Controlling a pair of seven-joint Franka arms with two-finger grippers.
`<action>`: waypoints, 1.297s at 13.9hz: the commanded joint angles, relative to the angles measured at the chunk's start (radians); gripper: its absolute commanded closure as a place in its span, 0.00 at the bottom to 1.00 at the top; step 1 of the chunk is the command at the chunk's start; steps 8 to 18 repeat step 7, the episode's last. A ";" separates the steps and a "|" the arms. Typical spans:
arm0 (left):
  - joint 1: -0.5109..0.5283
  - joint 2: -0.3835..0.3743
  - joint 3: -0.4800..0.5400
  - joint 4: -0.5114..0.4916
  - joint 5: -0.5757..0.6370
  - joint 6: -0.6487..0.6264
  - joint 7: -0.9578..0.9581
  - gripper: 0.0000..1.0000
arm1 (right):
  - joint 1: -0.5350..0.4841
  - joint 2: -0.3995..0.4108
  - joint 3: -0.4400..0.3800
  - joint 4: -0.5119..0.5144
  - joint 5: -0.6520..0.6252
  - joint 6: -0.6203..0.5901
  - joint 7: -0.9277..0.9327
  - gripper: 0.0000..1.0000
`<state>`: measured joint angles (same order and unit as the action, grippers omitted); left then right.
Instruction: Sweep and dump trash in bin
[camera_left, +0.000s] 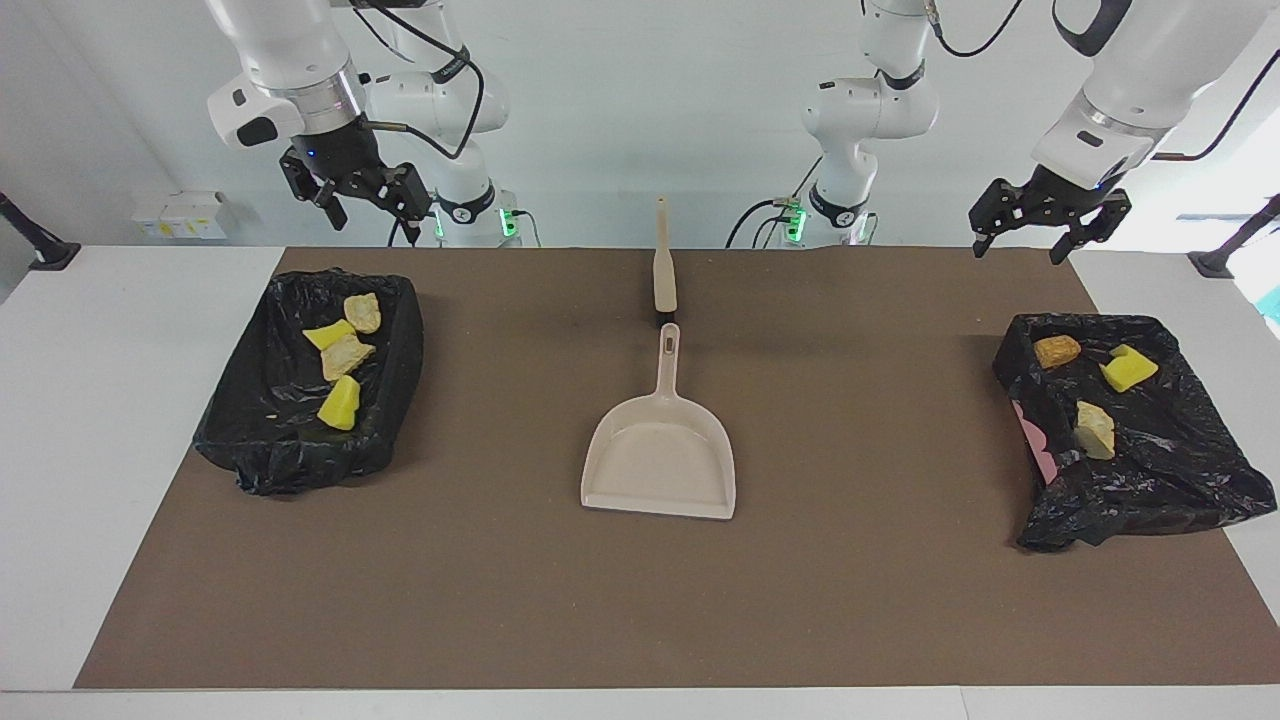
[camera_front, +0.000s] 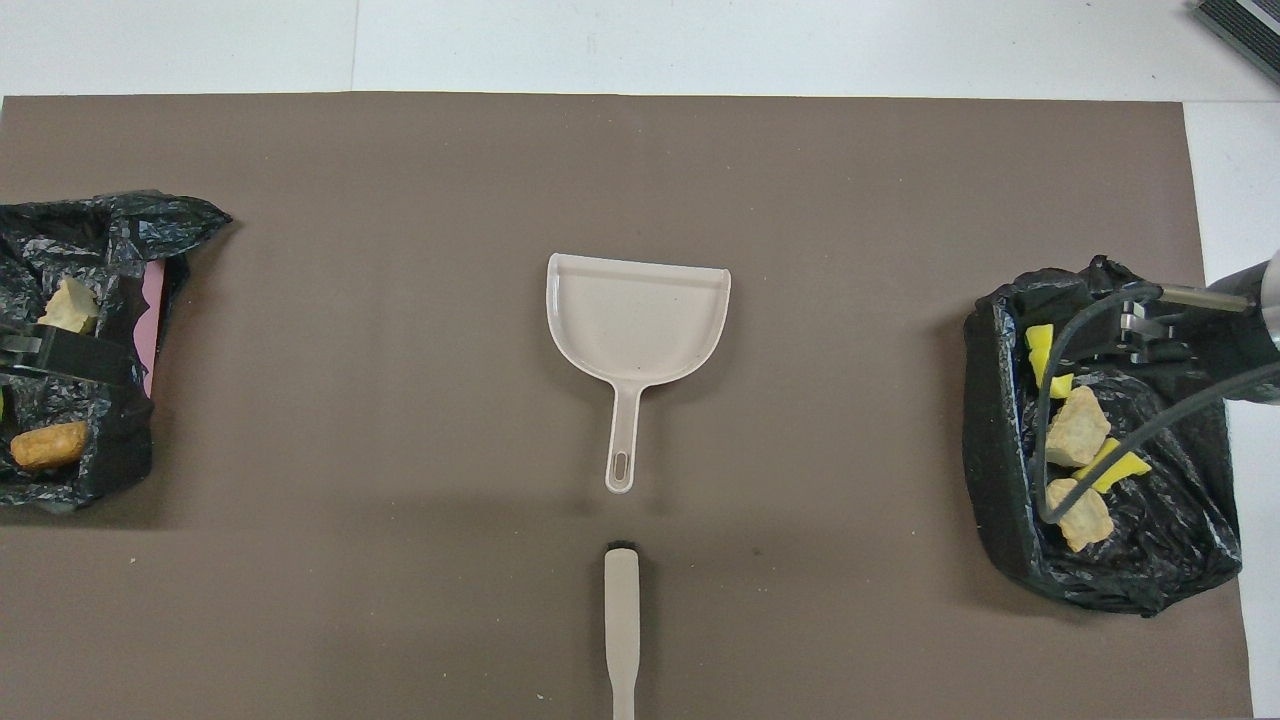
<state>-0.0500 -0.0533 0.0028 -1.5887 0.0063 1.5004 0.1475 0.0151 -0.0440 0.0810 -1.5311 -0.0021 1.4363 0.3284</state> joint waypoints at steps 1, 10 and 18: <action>0.002 -0.003 0.002 0.007 0.000 -0.006 0.015 0.00 | -0.012 -0.005 0.003 -0.001 -0.006 0.007 -0.032 0.00; 0.004 -0.005 0.002 0.003 0.000 -0.006 0.015 0.00 | -0.012 -0.007 0.003 -0.003 -0.004 0.007 -0.032 0.00; 0.004 -0.005 0.002 0.003 0.000 -0.006 0.015 0.00 | -0.012 -0.007 0.003 -0.003 -0.004 0.007 -0.032 0.00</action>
